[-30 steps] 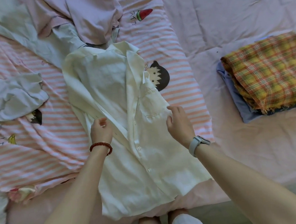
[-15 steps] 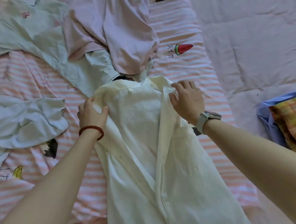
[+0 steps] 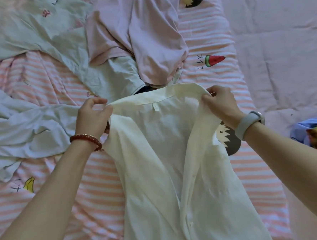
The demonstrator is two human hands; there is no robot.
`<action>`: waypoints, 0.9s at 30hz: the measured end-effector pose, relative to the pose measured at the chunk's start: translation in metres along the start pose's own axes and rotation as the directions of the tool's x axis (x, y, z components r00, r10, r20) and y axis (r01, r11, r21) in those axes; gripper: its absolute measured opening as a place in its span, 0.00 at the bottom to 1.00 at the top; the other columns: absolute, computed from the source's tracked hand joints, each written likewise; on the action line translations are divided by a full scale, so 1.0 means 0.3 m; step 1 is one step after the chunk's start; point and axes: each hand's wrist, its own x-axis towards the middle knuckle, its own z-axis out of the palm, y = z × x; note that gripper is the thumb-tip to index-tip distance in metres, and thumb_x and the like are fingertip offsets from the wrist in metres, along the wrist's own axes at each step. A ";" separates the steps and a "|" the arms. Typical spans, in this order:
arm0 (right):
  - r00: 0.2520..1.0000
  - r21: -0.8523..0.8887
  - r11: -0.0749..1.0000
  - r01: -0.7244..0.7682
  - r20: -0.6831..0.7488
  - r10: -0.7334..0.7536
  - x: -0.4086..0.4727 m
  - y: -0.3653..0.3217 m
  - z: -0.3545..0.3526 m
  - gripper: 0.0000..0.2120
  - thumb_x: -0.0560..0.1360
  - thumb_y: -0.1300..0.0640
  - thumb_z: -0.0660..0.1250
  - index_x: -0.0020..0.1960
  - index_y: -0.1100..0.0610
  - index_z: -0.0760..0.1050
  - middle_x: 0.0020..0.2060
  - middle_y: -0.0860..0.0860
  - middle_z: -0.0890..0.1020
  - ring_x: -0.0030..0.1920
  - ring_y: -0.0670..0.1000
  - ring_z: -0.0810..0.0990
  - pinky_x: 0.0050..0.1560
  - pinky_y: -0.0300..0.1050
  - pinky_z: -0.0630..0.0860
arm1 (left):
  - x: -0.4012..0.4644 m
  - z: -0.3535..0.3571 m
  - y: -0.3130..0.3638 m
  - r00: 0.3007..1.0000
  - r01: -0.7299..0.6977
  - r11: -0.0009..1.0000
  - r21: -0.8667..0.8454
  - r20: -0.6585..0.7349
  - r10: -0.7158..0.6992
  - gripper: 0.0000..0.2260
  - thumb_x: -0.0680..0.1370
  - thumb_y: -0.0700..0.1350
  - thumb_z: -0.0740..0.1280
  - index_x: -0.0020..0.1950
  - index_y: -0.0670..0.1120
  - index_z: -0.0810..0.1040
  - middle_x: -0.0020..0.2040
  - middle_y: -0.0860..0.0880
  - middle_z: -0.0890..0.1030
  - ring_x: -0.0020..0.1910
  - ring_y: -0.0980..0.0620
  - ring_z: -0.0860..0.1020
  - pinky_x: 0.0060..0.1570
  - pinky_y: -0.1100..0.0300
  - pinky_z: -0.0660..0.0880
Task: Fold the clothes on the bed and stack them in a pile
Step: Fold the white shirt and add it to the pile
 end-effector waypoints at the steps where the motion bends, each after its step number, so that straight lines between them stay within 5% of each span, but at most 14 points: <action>1: 0.999 0.099 0.995 -0.032 0.012 0.031 -0.012 -0.016 -0.006 0.08 0.72 0.62 0.61 0.49 0.58 0.76 0.40 0.54 0.78 0.41 0.55 0.77 0.39 0.46 0.75 | -0.004 0.002 0.027 0.998 0.056 0.990 -0.130 0.040 -0.051 0.07 0.75 0.40 0.66 0.51 0.49 0.76 0.36 0.48 0.77 0.27 0.54 0.77 0.27 0.63 0.74; 4: 0.987 0.387 0.910 -0.147 0.119 0.109 -0.048 -0.067 -0.009 0.14 0.73 0.63 0.62 0.59 0.60 0.72 0.43 0.56 0.79 0.36 0.52 0.78 0.37 0.46 0.77 | 0.005 0.056 0.104 0.987 0.152 0.931 -0.332 0.105 -0.124 0.08 0.76 0.38 0.65 0.46 0.52 0.74 0.36 0.49 0.76 0.23 0.58 0.76 0.23 0.67 0.72; 6: 0.979 0.446 0.878 -0.174 0.176 0.105 -0.060 -0.092 -0.001 0.18 0.75 0.64 0.62 0.64 0.58 0.68 0.43 0.56 0.78 0.36 0.51 0.78 0.33 0.42 0.78 | 0.025 0.115 0.117 0.989 0.134 0.957 -0.258 0.103 -0.111 0.07 0.77 0.39 0.63 0.51 0.50 0.74 0.40 0.48 0.77 0.29 0.57 0.78 0.24 0.65 0.74; 9: 0.971 0.357 0.923 -0.143 0.230 0.062 -0.077 -0.098 0.023 0.26 0.76 0.65 0.61 0.71 0.54 0.59 0.43 0.57 0.76 0.37 0.51 0.79 0.30 0.39 0.78 | 0.033 0.173 0.072 0.961 0.153 0.988 -0.010 0.234 -0.147 0.19 0.76 0.43 0.63 0.67 0.50 0.66 0.49 0.46 0.78 0.38 0.53 0.78 0.35 0.62 0.75; 11: 0.964 0.251 0.964 -0.090 0.266 0.021 -0.089 -0.076 0.041 0.30 0.76 0.65 0.59 0.74 0.50 0.55 0.44 0.59 0.78 0.40 0.54 0.80 0.34 0.43 0.80 | 0.020 0.176 0.027 0.932 0.193 0.981 -0.014 0.315 -0.179 0.25 0.75 0.44 0.63 0.71 0.53 0.61 0.50 0.47 0.77 0.38 0.54 0.77 0.36 0.61 0.75; 14: 0.963 0.025 0.997 0.075 0.256 -0.078 -0.095 -0.037 0.054 0.29 0.76 0.64 0.57 0.75 0.50 0.56 0.50 0.58 0.79 0.45 0.55 0.79 0.46 0.50 0.79 | -0.005 0.166 -0.032 0.941 -0.036 0.985 0.167 0.338 -0.023 0.28 0.74 0.46 0.66 0.72 0.54 0.61 0.53 0.49 0.74 0.47 0.50 0.76 0.50 0.55 0.75; 17: 0.949 -0.281 0.923 0.261 0.248 -0.193 -0.087 -0.008 0.055 0.26 0.76 0.63 0.56 0.73 0.52 0.60 0.62 0.57 0.76 0.57 0.57 0.76 0.52 0.50 0.74 | -0.024 0.151 -0.049 0.906 -0.412 0.739 0.533 0.325 0.272 0.25 0.72 0.50 0.69 0.69 0.55 0.68 0.56 0.46 0.67 0.56 0.46 0.69 0.53 0.53 0.72; 20: 0.905 -0.510 0.759 0.405 0.342 -0.253 -0.065 0.009 0.047 0.22 0.78 0.61 0.56 0.71 0.50 0.63 0.60 0.55 0.76 0.57 0.57 0.75 0.46 0.49 0.74 | -0.023 0.153 -0.016 0.732 -0.677 0.468 0.568 0.450 0.512 0.22 0.69 0.51 0.73 0.63 0.54 0.76 0.61 0.42 0.68 0.60 0.41 0.65 0.58 0.48 0.67; 24: 0.854 -0.681 0.517 0.519 0.442 -0.274 -0.014 -0.010 0.030 0.21 0.79 0.55 0.59 0.70 0.48 0.63 0.58 0.54 0.72 0.58 0.55 0.70 0.39 0.46 0.65 | -0.002 0.181 0.002 0.591 -0.803 0.176 0.569 0.727 0.350 0.18 0.72 0.56 0.68 0.62 0.60 0.75 0.71 0.52 0.61 0.69 0.47 0.55 0.64 0.50 0.56; 27: 0.819 -0.717 0.396 0.573 0.502 -0.276 0.021 -0.032 0.025 0.23 0.78 0.51 0.61 0.71 0.46 0.62 0.58 0.54 0.69 0.59 0.55 0.67 0.41 0.46 0.65 | 0.015 0.188 0.001 0.586 -0.809 0.206 0.551 0.729 0.354 0.10 0.77 0.53 0.63 0.55 0.57 0.79 0.68 0.55 0.66 0.68 0.49 0.58 0.61 0.54 0.53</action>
